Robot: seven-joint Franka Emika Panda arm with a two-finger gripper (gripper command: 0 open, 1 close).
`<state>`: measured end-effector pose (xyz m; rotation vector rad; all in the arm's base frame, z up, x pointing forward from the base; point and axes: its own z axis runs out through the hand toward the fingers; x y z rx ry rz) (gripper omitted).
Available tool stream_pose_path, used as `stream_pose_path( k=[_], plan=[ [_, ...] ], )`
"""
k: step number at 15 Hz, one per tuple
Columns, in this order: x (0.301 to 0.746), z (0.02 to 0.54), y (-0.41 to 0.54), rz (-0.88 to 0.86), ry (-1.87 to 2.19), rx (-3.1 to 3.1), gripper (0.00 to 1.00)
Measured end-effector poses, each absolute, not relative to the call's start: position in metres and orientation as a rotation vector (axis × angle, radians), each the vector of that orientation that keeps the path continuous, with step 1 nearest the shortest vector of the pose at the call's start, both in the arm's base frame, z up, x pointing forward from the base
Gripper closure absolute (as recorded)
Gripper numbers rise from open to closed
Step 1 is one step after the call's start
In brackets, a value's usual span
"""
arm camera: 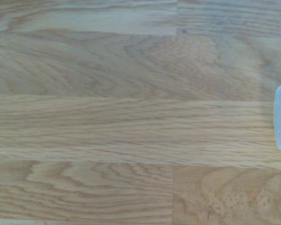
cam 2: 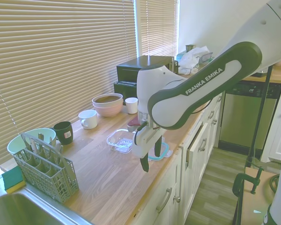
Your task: Cover the lid of the food container
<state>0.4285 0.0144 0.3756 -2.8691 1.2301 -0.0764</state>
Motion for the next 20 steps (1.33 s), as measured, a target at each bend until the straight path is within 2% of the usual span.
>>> stream_pose_path(
  k=[4,13,20],
  plan=[
    [0.427,0.376,0.003,-0.07,1.245,-2.848,0.0],
    [0.413,0.371,-0.121,-0.064,1.247,-2.739,0.0],
    [0.437,0.382,-0.211,-0.061,1.238,-2.638,0.0]
  ],
)
